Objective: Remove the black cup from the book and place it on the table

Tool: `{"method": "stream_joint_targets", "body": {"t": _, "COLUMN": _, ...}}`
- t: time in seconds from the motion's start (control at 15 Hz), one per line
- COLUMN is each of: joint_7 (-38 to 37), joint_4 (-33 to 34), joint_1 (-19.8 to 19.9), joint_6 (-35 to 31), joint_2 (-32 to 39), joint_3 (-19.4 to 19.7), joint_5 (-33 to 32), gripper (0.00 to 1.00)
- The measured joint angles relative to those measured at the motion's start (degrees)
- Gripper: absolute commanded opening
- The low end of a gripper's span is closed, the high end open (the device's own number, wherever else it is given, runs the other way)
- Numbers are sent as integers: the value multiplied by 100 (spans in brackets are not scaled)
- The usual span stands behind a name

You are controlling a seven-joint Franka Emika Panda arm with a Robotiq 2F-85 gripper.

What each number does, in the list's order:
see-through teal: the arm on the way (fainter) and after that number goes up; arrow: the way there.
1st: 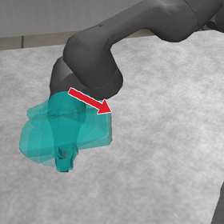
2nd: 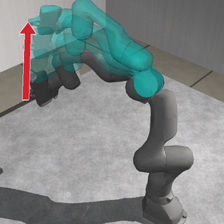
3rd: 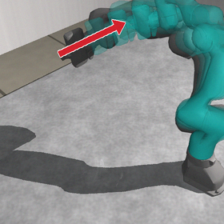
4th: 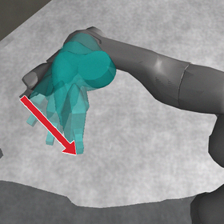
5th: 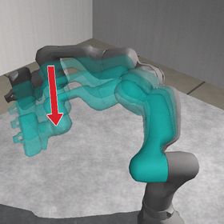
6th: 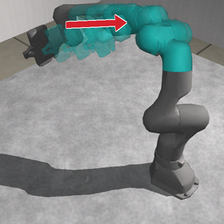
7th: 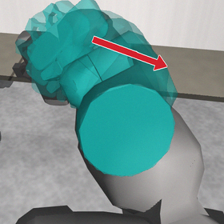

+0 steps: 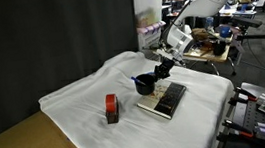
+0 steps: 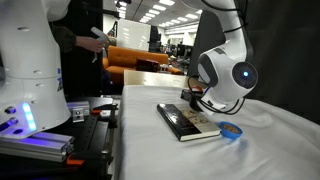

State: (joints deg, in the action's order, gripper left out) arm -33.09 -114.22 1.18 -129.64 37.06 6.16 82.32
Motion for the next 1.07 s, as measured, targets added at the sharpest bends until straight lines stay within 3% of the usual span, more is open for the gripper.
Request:
{"method": "stream_joint_targets", "body": {"t": 0.4, "joint_7": -658, "joint_4": 562, "joint_1": -35, "joint_6": -281, "joint_2": 420, "joint_3": 0, "joint_5": -214, "gripper": 4}}
{"method": "stream_joint_targets", "body": {"t": 1.07, "joint_7": -1136, "joint_4": 1126, "joint_1": -117, "joint_6": -750, "joint_2": 775, "joint_3": -6, "joint_5": -281, "gripper": 4}}
